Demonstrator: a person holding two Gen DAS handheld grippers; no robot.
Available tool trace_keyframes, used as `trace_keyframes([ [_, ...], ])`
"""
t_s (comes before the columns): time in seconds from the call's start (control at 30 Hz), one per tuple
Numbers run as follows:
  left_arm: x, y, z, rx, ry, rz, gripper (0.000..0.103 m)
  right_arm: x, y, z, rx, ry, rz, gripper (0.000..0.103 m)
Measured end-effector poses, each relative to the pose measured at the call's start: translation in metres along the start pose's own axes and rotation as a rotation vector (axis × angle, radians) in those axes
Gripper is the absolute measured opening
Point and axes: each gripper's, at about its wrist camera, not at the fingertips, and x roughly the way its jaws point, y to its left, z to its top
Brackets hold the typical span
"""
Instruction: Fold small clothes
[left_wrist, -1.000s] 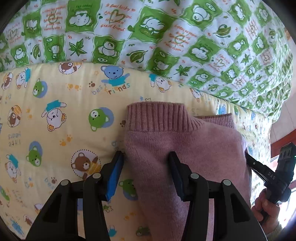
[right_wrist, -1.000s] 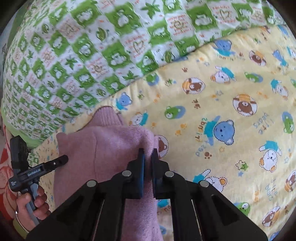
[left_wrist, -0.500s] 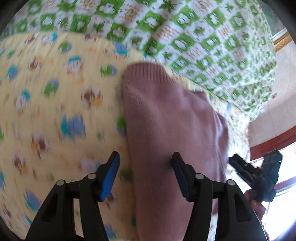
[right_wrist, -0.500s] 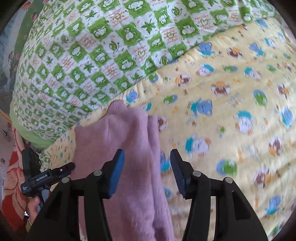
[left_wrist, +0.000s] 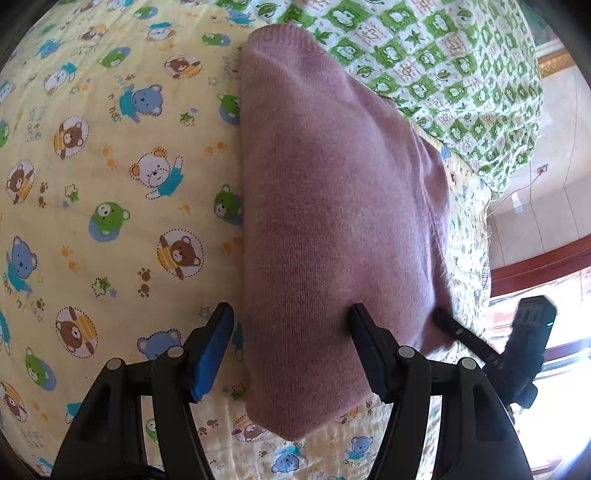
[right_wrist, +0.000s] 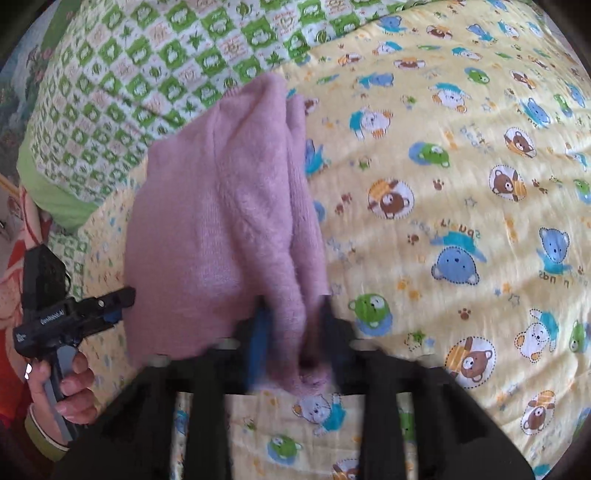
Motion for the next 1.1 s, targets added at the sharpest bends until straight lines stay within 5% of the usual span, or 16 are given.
trace_keyframes([
  [0.1,0.004,-0.004,-0.002,0.025,0.006,0.020,0.068,-0.009,-0.001,0.005,0.002,-0.032,-0.001,0.015],
  [0.23,0.007,-0.001,0.002,0.004,0.021,0.011,0.069,0.010,-0.009,0.001,-0.015,0.035,-0.037,0.017],
  [0.5,0.000,0.006,0.018,-0.018,-0.002,0.001,0.069,-0.014,-0.003,0.022,0.016,-0.053,0.021,0.066],
  [0.57,0.004,0.007,0.025,-0.028,0.004,-0.005,0.069,-0.010,-0.003,0.035,0.025,-0.063,0.043,0.071],
  [0.87,0.029,0.012,0.052,-0.072,0.006,-0.016,0.080,0.045,-0.007,0.081,0.045,0.007,0.137,0.071],
  [0.97,0.044,0.019,0.055,-0.114,0.018,-0.072,0.080,0.065,-0.008,0.084,0.031,0.058,0.159,0.071],
  [1.1,0.052,0.024,0.057,-0.139,0.012,-0.162,0.060,0.074,-0.010,0.084,0.030,0.055,0.206,0.070],
])
